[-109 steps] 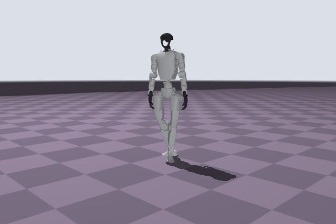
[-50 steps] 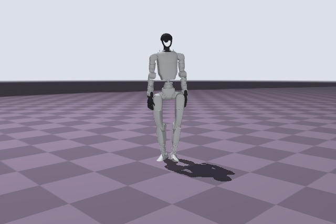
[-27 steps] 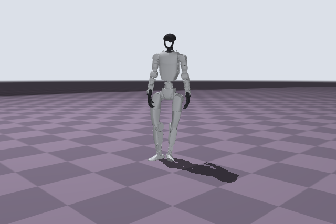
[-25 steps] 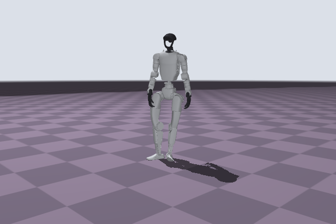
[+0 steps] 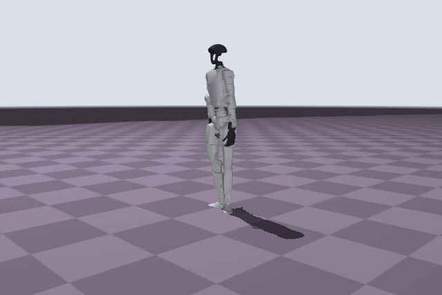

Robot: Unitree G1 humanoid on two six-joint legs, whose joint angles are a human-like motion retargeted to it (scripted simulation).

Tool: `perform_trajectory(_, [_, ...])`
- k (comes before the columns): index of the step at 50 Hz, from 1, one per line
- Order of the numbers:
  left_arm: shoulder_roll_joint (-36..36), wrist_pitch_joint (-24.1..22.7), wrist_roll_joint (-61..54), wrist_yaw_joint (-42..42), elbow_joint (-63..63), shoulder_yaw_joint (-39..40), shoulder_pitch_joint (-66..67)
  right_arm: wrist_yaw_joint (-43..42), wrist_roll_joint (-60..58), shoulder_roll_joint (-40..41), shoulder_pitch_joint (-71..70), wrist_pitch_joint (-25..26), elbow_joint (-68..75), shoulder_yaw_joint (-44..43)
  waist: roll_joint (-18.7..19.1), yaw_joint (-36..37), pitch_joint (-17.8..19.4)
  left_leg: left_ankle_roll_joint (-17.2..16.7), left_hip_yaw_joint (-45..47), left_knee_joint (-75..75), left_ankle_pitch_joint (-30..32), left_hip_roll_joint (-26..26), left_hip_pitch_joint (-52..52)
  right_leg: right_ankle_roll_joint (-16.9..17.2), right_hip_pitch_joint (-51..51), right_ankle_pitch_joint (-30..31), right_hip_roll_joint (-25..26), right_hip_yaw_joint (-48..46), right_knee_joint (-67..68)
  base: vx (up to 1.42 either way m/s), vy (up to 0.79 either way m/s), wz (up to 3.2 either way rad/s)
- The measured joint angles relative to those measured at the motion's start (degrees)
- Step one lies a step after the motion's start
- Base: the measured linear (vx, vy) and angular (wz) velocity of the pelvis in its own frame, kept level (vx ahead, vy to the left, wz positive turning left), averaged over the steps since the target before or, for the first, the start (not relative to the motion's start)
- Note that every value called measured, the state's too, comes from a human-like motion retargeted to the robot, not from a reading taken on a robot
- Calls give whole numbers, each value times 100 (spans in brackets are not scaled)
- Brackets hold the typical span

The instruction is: Upper body actions

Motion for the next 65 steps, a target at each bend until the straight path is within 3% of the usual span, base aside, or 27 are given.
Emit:
perform_trajectory(5, [-40,27,438,-246,39,-27,119,226,-569,166,-167,1,-464,320,122,-300,-51,-171,374,153,114,182,264,-112,-68,-13,163,522,-126,-14,-14,-84])
perform_trajectory(10, [3,36,660,75,165,-178,313,558,-679,390,-250,-88,-934,595,-83,-180,-87,-91,585,580,641,303,667,-266,-92,12,114,1259,-206,-7,-21,-124])
perform_trajectory(14, [46,80,651,182,315,-151,409,776,-800,514,-392,-153,-1200,812,-537,-76,-102,681,-47,1644,1088,529,680,-300,-92,152,-303,1724,-260,-3,-17,-137])
perform_trajectory(16, [72,132,621,247,432,-149,365,835,-863,527,-487,-178,-1258,866,-713,36,-100,1191,-895,2685,1091,887,343,-306,-125,212,-495,1969,-245,-7,-17,-146])
perform_trajectory(18, [51,196,604,335,505,-157,318,831,-906,504,-567,-194,-1260,869,-736,163,-96,1364,-1881,3482,1041,1117,-58,-343,-170,249,-507,2171,-233,-5,-11,-140])
perform_trajectory(22, [-89,151,523,407,397,-222,308,750,-918,370,-711,-162,-1141,785,-632,519,-47,1009,-3959,4129,944,635,-932,-414,-308,340,-429,2696,-167,-5,-5,-163])
perform_trajectory(28, [-260,59,672,356,216,-426,295,643,-796,116,-771,-26,-945,449,-430,520,-125,948,-4052,3330,60,329,-1142,-414,-519,430,-390,3213,-61,2,3,-104])
perform_trajectory(33, [-260,58,835,281,189,-754,256,431,-426,4,-673,77,-764,108,67,369,-87,328,-4681,1445,58,-162,-1087,-449,-423,388,144,3369,-35,9,1,-79])
perform_trajectory(35, [-266,57,926,272,165,-896,258,352,-243,-51,-587,104,-658,-21,142,323,-20,893,-4619,834,292,-393,-973,-451,-280,338,223,3496,-13,19,6,-43])
perform_trajectory(37, [-277,62,1024,216,152,-981,269,298,-155,-120,-513,152,-487,-137,303,15,-119,714,-4465,877,87,-207,-775,-443,-251,258,325,3457,35,24,11,9])
perform_trajectory(40, [-294,92,1172,140,152,-895,177,85,-66,-47,-429,287,-340,-288,348,-139,-144,774,-4627,845,76,-311,-829,-430,-311,224,345,3636,100,9,3,-43])
perform_trajectory(43, [-242,72,1142,204,72,-883,104,-194,426,55,-300,201,-159,-406,264,-64,80,822,-4392,631,59,-375,-474,-448,-156,223,362,3762,136,10,1,-67])
perform_trajectory(46, [-203,74,1200,178,56,-808,128,-57,756,154,-171,245,52,-444,220,97,-29,821,-4137,360,62,-430,-285,-445,-236,229,387,3968,187,17,0,-77])
perform_trajectory(50, [-201,126,1047,253,217,-684,242,8,668,295,14,313,133,-455,181,75,-338,814,-3989,232,14,-463,-316,-397,-426,266,389,4070,190,17,0,-37])
perform_trajectory(60, [-189,258,986,-53,328,-595,258,135,-163,337,-155,212,-340,150,170,6,-155,759,-3743,368,-147,-383,-267,-372,-469,224,392,4186,337,3,0,-23])
perform_trajectory(65, [-167,263,1189,-42,205,-673,184,150,-240,318,-219,99,-548,159,181,-12,-148,693,-4097,571,-139,-281,-475,-429,-462,-113,383,4023,685,0,-1,56])
